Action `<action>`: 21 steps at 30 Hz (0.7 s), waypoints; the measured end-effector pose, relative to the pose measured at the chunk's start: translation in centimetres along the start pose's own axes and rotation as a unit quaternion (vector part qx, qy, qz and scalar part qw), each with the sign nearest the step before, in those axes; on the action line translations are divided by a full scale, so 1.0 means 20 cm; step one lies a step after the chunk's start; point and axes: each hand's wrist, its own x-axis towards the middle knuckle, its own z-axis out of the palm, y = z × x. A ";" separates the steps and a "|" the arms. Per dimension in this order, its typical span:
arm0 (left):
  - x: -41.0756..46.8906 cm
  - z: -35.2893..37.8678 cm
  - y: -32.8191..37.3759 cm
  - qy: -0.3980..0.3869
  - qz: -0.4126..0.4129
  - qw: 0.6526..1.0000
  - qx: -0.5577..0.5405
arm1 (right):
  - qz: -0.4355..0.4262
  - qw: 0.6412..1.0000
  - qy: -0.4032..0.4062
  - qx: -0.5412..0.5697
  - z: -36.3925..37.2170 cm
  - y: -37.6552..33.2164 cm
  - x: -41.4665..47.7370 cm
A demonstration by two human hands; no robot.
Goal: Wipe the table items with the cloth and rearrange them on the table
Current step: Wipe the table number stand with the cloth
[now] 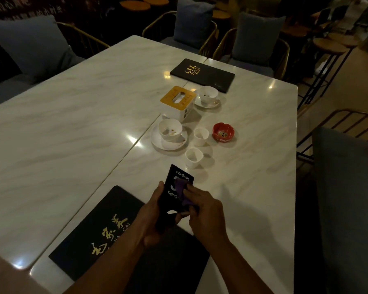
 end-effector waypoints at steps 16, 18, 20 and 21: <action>-0.02 -0.13 0.03 -0.069 -0.007 0.998 -0.001 | 0.059 0.997 -0.038 -0.033 -0.10 0.14 0.10; -0.01 -0.14 0.05 -0.062 0.003 0.998 -0.026 | 0.136 0.990 -0.034 -0.021 -0.10 0.12 0.11; 0.00 -0.13 0.07 -0.055 0.021 0.997 -0.049 | 0.232 0.971 -0.024 0.051 -0.11 0.06 0.10; 0.00 -0.13 0.07 -0.052 0.033 0.997 -0.045 | 0.271 0.956 -0.032 0.109 -0.12 0.04 0.10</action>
